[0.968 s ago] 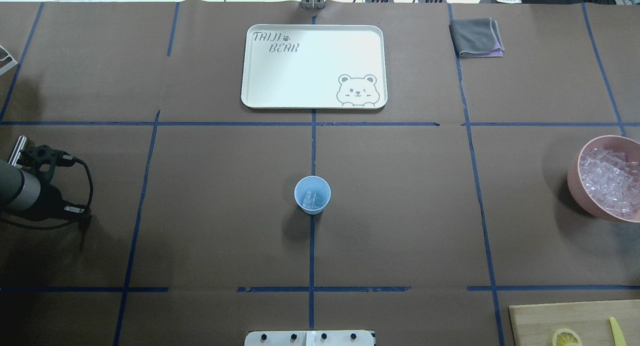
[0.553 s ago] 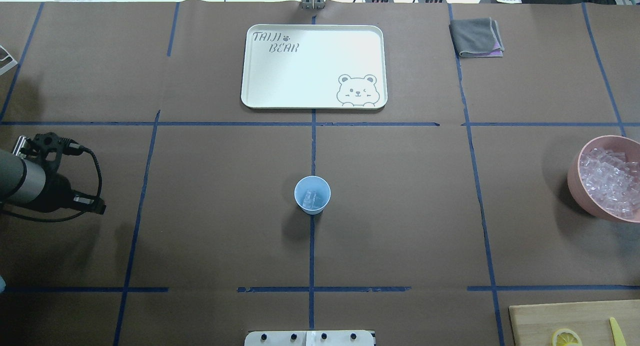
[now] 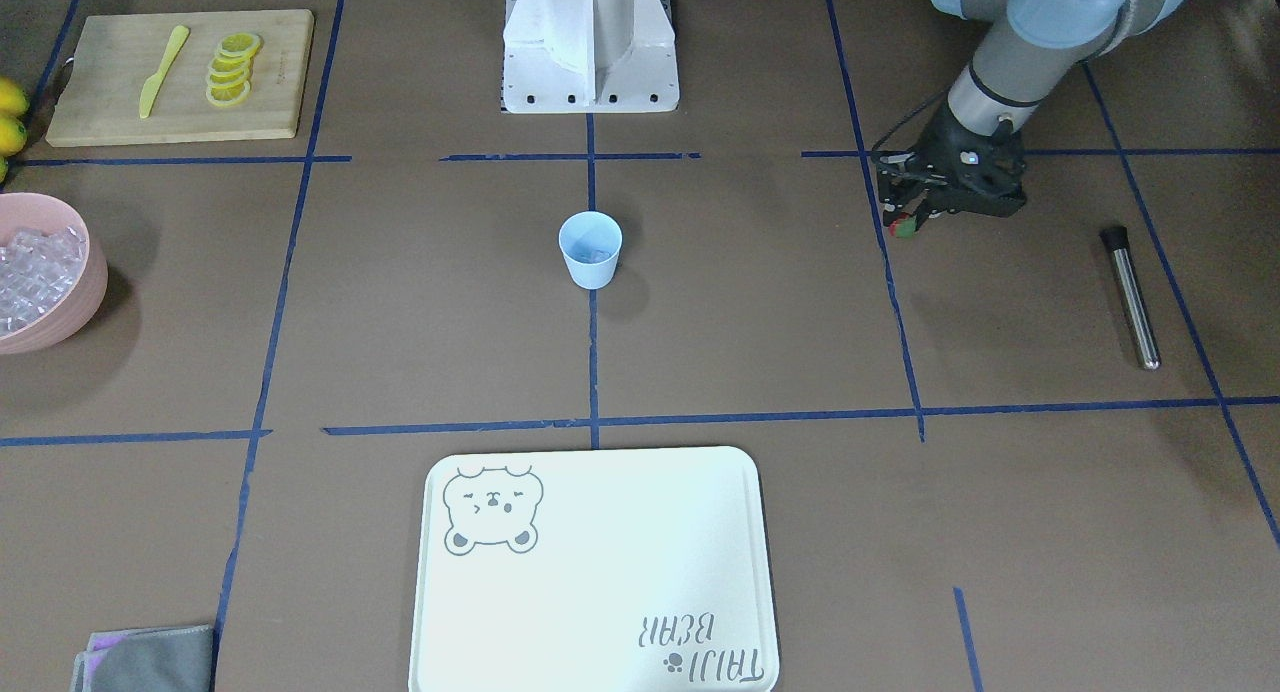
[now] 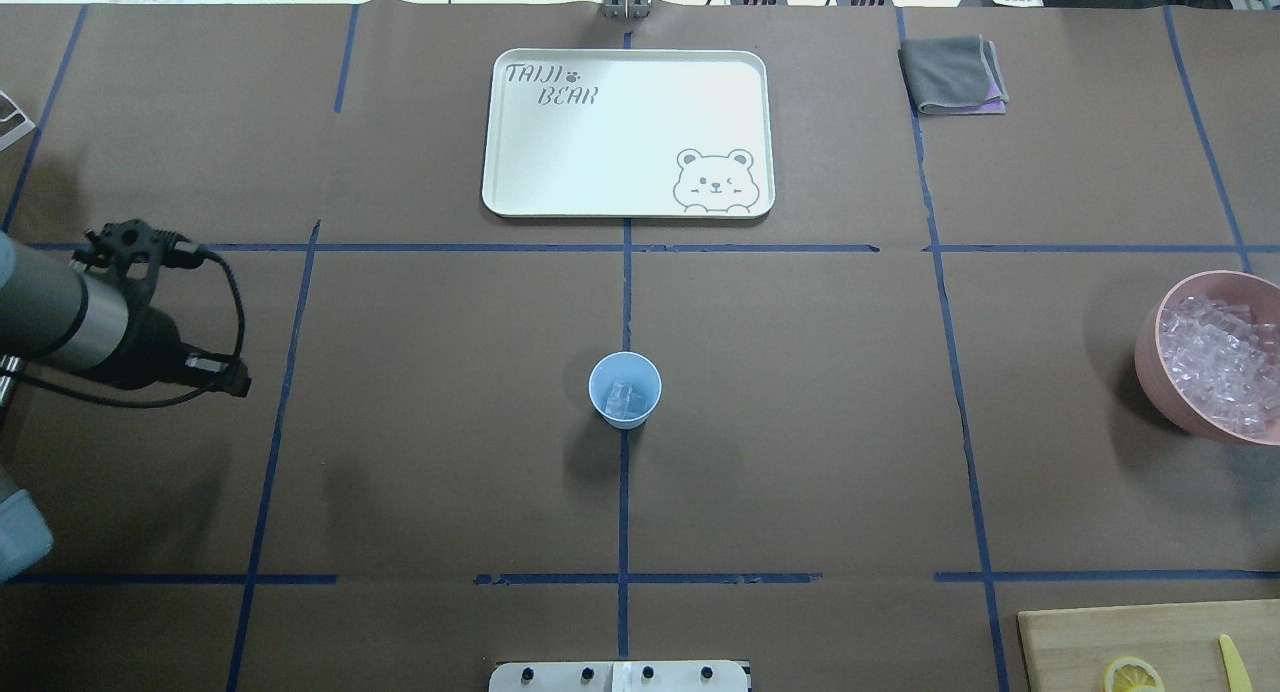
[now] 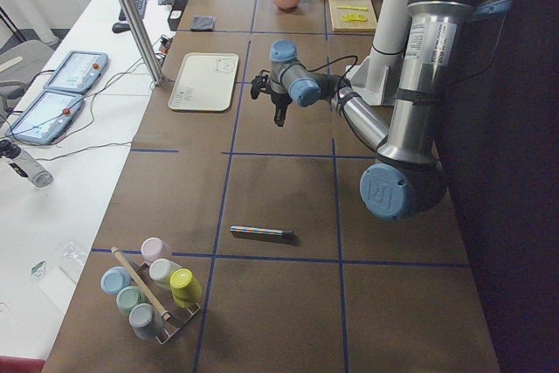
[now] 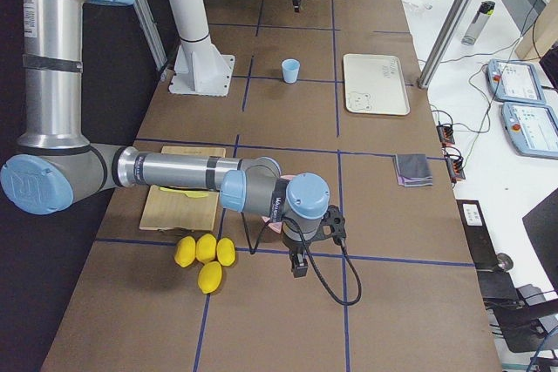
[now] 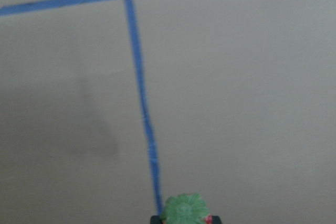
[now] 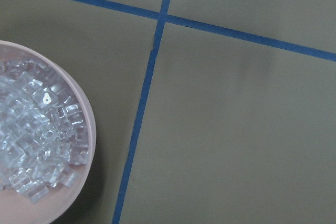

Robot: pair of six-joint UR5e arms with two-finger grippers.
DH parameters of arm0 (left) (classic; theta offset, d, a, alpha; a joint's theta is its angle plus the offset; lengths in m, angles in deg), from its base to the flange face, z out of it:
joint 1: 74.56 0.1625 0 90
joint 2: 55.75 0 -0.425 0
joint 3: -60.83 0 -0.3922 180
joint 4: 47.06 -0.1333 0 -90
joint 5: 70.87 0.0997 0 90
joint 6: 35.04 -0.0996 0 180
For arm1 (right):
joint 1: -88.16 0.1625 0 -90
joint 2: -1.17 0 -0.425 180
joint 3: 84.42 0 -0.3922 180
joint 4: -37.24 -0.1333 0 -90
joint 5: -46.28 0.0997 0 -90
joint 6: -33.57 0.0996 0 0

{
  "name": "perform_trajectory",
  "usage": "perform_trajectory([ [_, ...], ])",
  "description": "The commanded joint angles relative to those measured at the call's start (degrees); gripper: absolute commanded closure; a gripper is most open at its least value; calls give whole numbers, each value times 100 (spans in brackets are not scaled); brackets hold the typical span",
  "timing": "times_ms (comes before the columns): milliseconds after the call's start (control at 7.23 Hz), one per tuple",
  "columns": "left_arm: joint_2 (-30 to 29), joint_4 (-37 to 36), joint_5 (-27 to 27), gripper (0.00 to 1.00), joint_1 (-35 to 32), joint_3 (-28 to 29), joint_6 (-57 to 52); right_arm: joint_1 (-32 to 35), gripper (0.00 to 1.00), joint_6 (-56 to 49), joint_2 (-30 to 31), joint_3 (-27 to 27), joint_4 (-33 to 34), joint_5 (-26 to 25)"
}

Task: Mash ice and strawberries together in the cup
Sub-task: 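Carry the strawberry with the left gripper over the blue cup and release it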

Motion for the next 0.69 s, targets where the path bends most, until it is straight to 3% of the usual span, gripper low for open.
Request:
perform_trajectory([
  [0,-1061,-936,19,100,135,25,169,9,1,0,26,1,-6,3],
  [277,-1963,-946,89,100,696,522,1430,9,1,0,35,1,-6,3],
  [553,-3106,-903,773,100,1284,1576,2189,9,1,0,35,1,-6,3],
])
